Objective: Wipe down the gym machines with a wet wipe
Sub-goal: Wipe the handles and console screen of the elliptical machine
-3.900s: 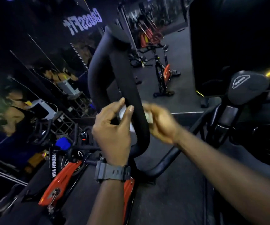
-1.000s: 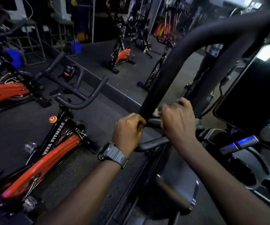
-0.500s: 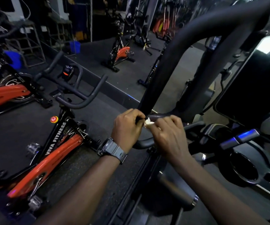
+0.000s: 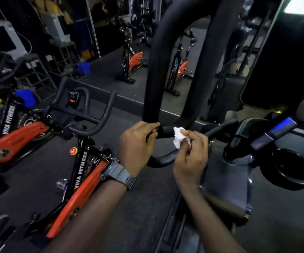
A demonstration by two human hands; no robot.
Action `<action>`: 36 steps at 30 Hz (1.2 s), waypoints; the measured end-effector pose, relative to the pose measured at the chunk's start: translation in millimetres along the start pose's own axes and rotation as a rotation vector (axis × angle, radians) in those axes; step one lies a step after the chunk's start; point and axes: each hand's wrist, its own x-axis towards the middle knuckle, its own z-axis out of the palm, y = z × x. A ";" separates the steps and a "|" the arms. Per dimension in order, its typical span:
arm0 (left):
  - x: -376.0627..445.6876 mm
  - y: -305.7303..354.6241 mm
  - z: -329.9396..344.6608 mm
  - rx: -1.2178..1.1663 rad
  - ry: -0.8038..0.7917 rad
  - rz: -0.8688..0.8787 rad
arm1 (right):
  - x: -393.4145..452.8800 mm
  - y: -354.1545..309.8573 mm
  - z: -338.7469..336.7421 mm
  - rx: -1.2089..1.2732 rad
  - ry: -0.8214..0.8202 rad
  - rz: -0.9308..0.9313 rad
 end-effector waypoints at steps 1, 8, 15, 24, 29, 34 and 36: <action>0.2 1.0 0.6 0.014 -0.015 0.014 | -3.3 -9.4 6.7 0.111 0.055 0.168; 2.0 8.8 -2.3 0.065 -0.031 0.019 | 2.7 -9.1 54.8 0.714 0.014 0.948; 3.0 15.2 -1.2 0.093 -0.032 -0.025 | 3.6 -7.2 52.2 0.853 -0.303 1.090; 16.6 33.8 10.5 0.013 -0.064 -0.012 | 124.7 -26.9 -16.3 0.977 -0.206 0.799; 61.1 84.0 19.2 -0.199 0.052 -0.082 | 199.0 -83.0 -27.3 0.638 -0.075 0.349; 117.8 128.1 -1.1 -0.391 0.193 -0.039 | 213.0 -100.0 -23.8 0.433 0.122 0.182; 134.1 139.6 -8.1 -0.392 0.272 -0.007 | 194.3 -89.1 -24.8 0.254 0.117 0.087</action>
